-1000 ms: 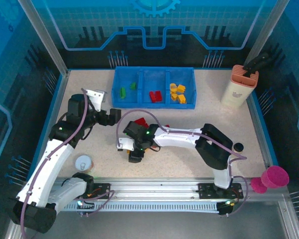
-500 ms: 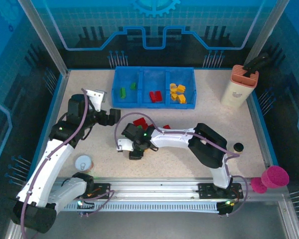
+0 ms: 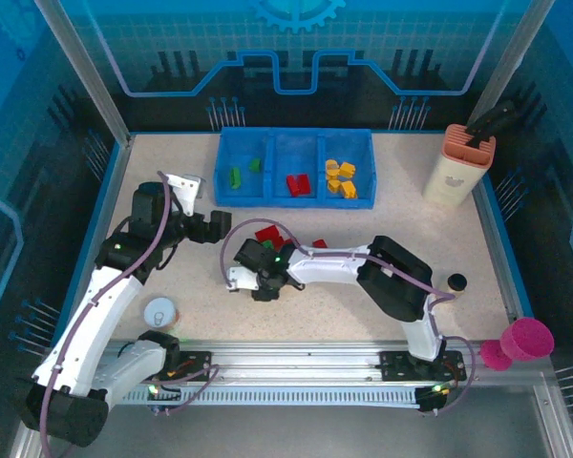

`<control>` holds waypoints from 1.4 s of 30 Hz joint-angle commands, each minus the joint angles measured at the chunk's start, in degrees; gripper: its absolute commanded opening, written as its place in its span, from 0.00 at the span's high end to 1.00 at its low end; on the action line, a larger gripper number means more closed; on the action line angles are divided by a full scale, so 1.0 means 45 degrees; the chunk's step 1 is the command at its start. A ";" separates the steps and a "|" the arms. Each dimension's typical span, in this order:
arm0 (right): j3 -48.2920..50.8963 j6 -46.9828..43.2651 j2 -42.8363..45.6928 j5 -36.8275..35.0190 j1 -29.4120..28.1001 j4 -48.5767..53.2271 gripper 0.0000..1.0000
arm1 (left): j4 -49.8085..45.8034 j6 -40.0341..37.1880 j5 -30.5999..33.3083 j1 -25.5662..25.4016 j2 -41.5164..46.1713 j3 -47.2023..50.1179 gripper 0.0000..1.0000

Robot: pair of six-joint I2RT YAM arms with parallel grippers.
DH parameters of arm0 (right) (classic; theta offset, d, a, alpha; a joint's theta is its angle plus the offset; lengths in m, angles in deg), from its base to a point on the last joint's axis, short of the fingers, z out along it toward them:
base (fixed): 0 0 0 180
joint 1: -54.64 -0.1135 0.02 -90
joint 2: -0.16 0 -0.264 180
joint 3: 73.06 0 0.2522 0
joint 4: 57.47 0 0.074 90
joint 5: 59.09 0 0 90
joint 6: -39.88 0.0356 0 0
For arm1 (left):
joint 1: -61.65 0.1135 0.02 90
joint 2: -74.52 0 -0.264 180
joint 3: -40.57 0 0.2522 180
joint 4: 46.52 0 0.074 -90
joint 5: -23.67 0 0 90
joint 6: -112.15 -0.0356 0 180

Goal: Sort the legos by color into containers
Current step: Pick up the lego from the bottom-center of the table, then place the lego in the container.

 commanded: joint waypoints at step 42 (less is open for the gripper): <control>-1.0307 0.2330 -0.4565 -0.2370 1.0259 0.3185 0.66 | -0.0081 -0.1112 -0.0160 -0.0764 -0.1817 0.0268 0.01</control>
